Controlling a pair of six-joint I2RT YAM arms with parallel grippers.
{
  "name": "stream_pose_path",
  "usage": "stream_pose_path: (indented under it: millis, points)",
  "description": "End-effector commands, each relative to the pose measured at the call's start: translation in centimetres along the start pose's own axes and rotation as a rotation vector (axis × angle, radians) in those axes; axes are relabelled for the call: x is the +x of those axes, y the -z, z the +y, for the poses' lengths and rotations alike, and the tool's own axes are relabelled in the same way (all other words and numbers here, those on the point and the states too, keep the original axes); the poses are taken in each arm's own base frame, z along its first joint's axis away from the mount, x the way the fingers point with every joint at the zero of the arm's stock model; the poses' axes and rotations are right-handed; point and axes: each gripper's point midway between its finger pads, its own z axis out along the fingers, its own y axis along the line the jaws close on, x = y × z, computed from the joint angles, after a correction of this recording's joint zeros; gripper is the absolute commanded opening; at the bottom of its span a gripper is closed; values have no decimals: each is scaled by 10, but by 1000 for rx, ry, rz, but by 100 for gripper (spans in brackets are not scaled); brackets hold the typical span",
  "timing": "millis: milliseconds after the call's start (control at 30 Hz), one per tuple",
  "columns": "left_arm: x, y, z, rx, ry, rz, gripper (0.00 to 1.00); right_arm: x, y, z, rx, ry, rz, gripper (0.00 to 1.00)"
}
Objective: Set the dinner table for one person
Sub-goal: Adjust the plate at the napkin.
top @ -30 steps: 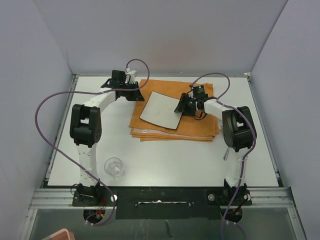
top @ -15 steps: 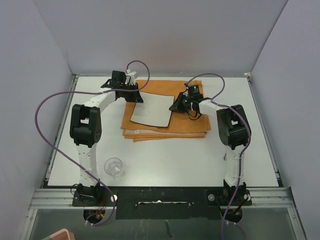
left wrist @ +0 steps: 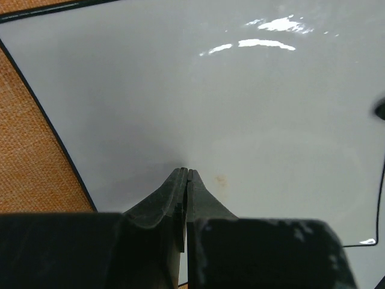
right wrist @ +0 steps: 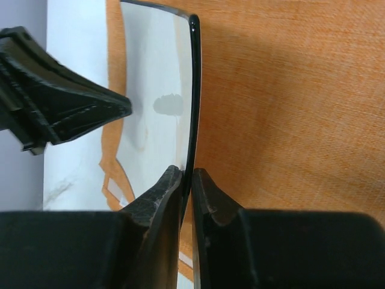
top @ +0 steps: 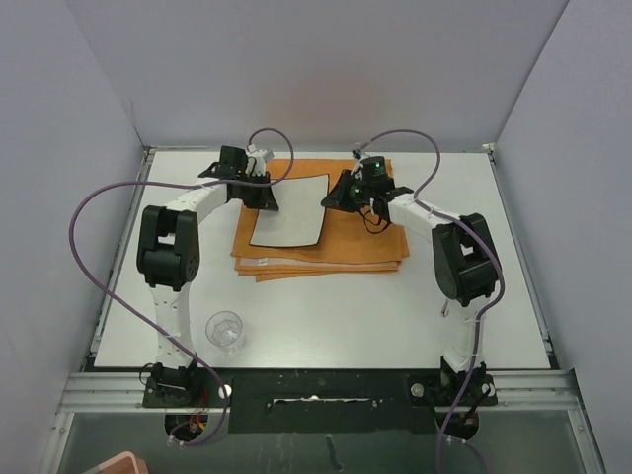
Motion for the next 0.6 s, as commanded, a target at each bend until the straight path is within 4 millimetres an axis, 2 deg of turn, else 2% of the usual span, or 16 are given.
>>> stream_pose_path:
  millis: [0, 400, 567]
  points:
    - [-40, 38, -20, -1, -84, -127, 0, -64, 46, 79, -165, 138, -192, 0]
    - [-46, 54, -16, -22, -96, -158, 0, -111, 82, 68, -135, 131, -308, 0]
    - [-45, 56, -15, -25, -94, -163, 0, -122, 90, 63, -115, 131, -330, 0]
